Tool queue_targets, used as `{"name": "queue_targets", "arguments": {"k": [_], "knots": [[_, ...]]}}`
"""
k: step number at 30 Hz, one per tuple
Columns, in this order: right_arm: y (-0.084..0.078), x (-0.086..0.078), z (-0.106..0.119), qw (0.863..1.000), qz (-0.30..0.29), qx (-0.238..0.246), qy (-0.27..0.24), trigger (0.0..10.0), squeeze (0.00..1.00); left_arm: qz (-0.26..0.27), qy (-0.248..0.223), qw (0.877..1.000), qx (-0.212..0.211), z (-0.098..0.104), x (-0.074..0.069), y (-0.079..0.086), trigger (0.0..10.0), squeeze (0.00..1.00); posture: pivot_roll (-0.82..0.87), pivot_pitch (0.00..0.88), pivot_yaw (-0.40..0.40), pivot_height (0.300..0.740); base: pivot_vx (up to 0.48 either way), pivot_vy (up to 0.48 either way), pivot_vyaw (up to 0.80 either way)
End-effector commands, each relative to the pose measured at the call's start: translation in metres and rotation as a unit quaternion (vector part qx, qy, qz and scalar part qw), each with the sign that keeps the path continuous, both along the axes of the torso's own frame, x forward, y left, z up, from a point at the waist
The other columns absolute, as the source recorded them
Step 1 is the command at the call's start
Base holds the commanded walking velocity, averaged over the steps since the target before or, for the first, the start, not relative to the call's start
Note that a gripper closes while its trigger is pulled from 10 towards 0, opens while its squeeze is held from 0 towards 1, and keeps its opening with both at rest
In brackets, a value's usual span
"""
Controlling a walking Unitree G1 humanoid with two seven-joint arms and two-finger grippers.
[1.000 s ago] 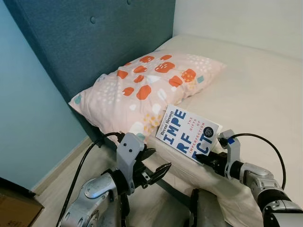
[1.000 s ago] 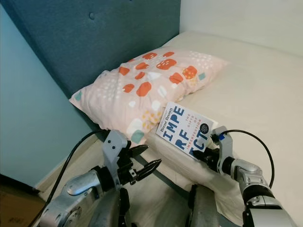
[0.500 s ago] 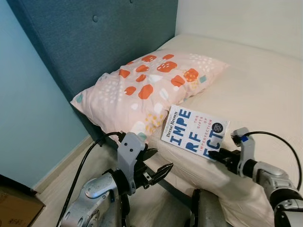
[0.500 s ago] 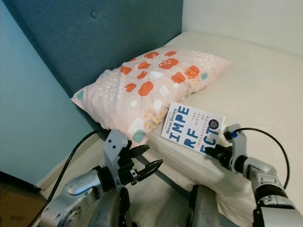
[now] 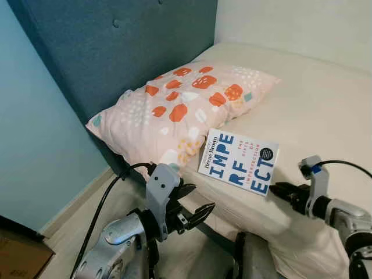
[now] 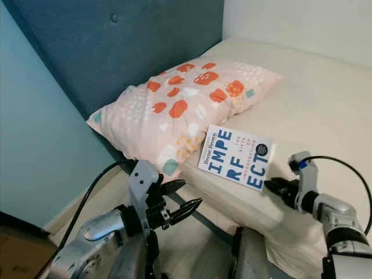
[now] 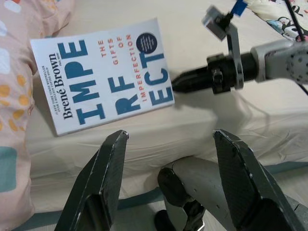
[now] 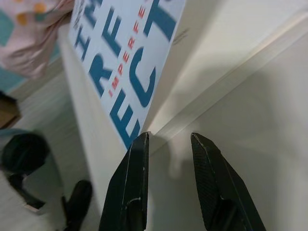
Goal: Clean up the room
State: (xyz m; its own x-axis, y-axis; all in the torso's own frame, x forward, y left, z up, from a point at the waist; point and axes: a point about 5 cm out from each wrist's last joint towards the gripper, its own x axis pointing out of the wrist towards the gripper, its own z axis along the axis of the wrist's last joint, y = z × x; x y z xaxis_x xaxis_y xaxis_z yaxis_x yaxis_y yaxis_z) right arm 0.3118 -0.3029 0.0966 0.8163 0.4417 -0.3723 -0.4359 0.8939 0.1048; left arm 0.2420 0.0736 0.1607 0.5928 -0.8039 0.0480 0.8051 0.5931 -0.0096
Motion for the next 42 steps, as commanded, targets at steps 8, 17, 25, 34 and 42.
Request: {"name": "queue_targets", "arguments": {"k": [8, 17, 25, 34, 42], "knots": [[0.018, -0.004, -0.016, 0.998, 0.045, 0.017, 0.028, 10.0, 0.0, -0.005, 0.005, 1.0, 0.011, -0.004, -0.001, 0.003, 10.0, 0.0, 0.18, 0.278, 0.044, 0.567, 0.0, 0.0, 0.0], [0.027, -0.004, -0.018, 0.996, 0.075, 0.025, 0.032, 10.0, 0.0, -0.004, 0.002, 1.0, 0.012, -0.003, 0.0, 0.003, 10.0, 0.0, 0.18, 0.28, 0.043, 0.567, 0.0, 0.0, 0.0], [0.0, -0.004, 0.001, 0.999, 0.043, -0.01, 0.006, 10.0, 0.0, -0.009, -0.001, 1.0, -0.001, 0.003, -0.002, -0.002, 10.0, 0.0, 0.17, 0.276, 0.031, 0.567, 0.0, 0.0, 0.0], [-0.054, 0.001, 0.05, 0.983, -0.152, -0.027, -0.1, 10.0, 0.0, -0.007, 0.004, 1.0, -0.019, 0.006, -0.003, -0.005, 10.0, 0.0, 0.17, 0.276, 0.037, 0.567, 0.0, 0.0, 0.0], [-0.003, 0.035, 0.078, 0.975, -0.069, 0.081, -0.195, 10.0, 0.0, 0.073, -0.004, 0.997, -0.016, 0.006, 0.014, 0.006, 10.0, 0.0, 0.17, 0.277, 0.045, 0.567, 0.0, 0.0, 0.0]]}}
